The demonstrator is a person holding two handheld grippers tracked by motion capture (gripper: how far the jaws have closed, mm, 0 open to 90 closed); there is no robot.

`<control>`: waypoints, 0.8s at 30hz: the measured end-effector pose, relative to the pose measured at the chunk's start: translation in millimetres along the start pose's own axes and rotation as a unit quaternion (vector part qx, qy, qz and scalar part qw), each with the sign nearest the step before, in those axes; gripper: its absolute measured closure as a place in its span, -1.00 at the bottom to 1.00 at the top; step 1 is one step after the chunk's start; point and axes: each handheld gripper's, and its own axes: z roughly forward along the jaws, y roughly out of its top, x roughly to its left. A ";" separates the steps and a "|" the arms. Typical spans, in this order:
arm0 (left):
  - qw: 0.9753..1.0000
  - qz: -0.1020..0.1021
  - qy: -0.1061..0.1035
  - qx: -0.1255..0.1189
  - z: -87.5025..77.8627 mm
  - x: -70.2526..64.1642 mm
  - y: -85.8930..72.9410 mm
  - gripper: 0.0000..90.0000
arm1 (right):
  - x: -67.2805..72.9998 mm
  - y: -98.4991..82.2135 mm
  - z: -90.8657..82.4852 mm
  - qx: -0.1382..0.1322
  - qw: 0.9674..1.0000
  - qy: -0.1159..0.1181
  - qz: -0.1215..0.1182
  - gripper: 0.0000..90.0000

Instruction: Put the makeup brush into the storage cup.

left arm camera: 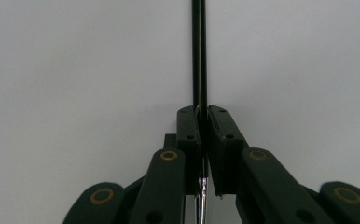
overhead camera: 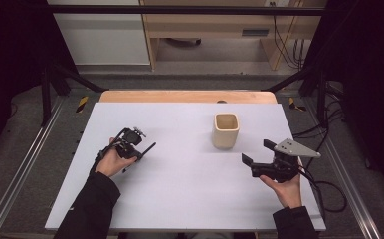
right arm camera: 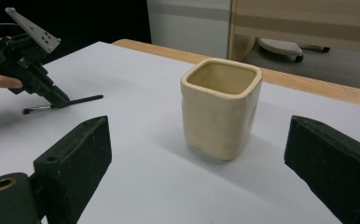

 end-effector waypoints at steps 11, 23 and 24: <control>1.000 0.005 0.003 0.005 -0.4 -1.4 1.1 0.86 | 0.0 0.7 -0.7 0.000 1.000 0.001 0.000 -0.83; 0.999 0.031 0.009 -0.040 -29.5 -10.4 -4.6 0.87 | 1.9 2.4 -2.1 -0.002 1.000 0.002 -0.002 -0.83; 0.999 0.031 0.009 -0.040 -29.5 -10.4 -4.6 0.87 | 1.9 2.4 -2.1 -0.002 1.000 0.002 -0.002 -0.83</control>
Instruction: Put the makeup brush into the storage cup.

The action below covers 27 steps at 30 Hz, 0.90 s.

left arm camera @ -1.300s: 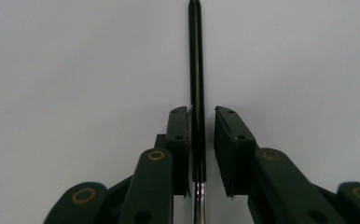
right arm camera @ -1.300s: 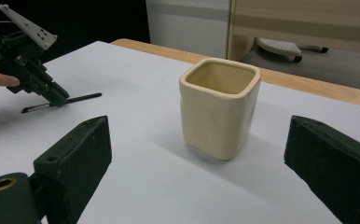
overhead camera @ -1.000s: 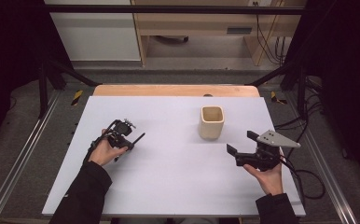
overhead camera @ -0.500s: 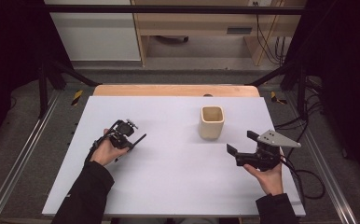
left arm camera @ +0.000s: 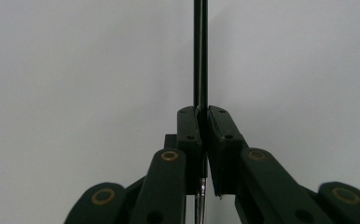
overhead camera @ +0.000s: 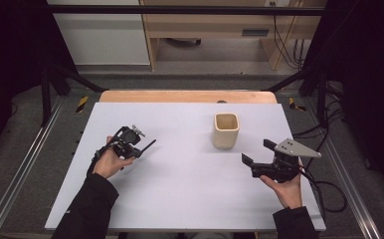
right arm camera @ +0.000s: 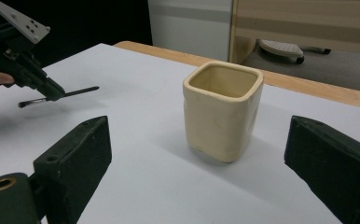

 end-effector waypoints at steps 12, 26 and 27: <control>0.997 0.043 -0.034 -0.060 -22.1 -32.8 -12.8 0.86 | 6.1 1.1 3.5 0.009 1.000 -0.004 -0.015 -0.83; 0.987 0.101 -0.075 -0.097 -37.9 -71.1 -20.6 0.87 | 23.6 7.7 9.8 0.028 0.998 -0.001 -0.047 -0.84; 0.986 0.109 -0.082 -0.097 -38.2 -76.1 -20.7 0.87 | 27.8 8.9 12.4 0.033 0.998 -0.002 -0.057 -0.84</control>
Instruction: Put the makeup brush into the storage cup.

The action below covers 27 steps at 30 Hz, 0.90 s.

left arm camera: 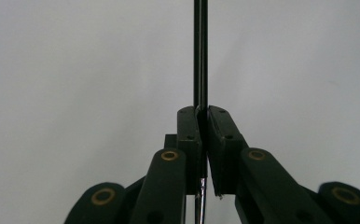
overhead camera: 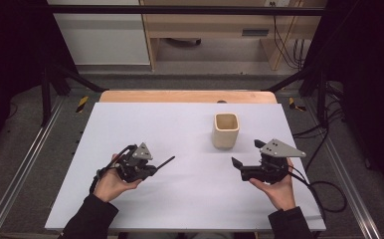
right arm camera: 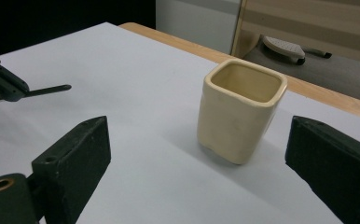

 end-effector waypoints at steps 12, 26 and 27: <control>0.999 0.031 -0.026 0.007 2.4 -18.5 12.4 0.86 | 20.8 13.8 8.8 0.028 0.998 0.019 -0.045 -0.82; 0.997 0.058 -0.050 0.014 5.5 -34.5 27.8 0.87 | 44.2 26.3 16.2 0.088 0.989 0.037 -0.113 -0.79; 0.997 0.058 -0.050 0.014 5.5 -34.5 27.8 0.87 | 44.2 26.3 16.2 0.088 0.989 0.037 -0.113 -0.79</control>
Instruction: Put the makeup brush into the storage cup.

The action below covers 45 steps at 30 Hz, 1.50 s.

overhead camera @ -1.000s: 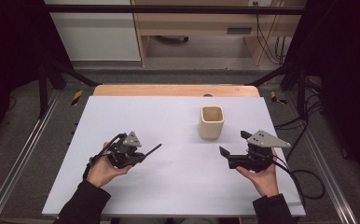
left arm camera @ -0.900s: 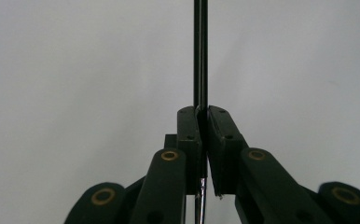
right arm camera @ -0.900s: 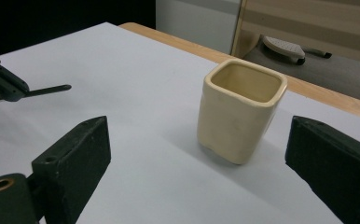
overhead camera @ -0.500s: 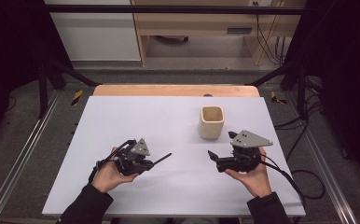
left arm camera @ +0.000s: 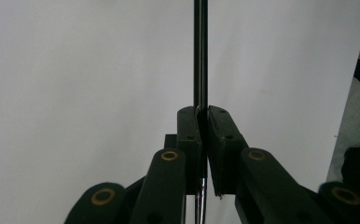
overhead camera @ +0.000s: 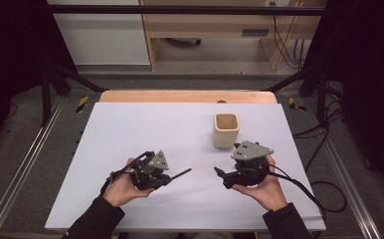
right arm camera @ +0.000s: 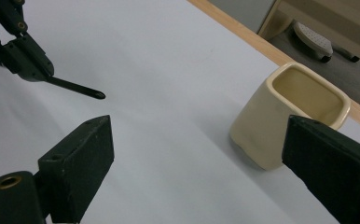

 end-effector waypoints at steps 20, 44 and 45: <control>0.999 0.029 -0.023 0.029 9.8 -12.1 18.6 0.86 | 31.3 16.7 18.0 0.062 0.994 0.035 -0.086 -0.70; 0.997 0.017 -0.065 0.031 14.8 -14.2 29.3 0.86 | 57.9 15.3 35.9 0.105 0.973 0.068 -0.196 -0.43; 0.997 0.018 -0.067 0.030 14.8 -14.5 29.9 0.86 | 58.4 14.8 36.7 0.107 0.971 0.069 -0.200 -0.41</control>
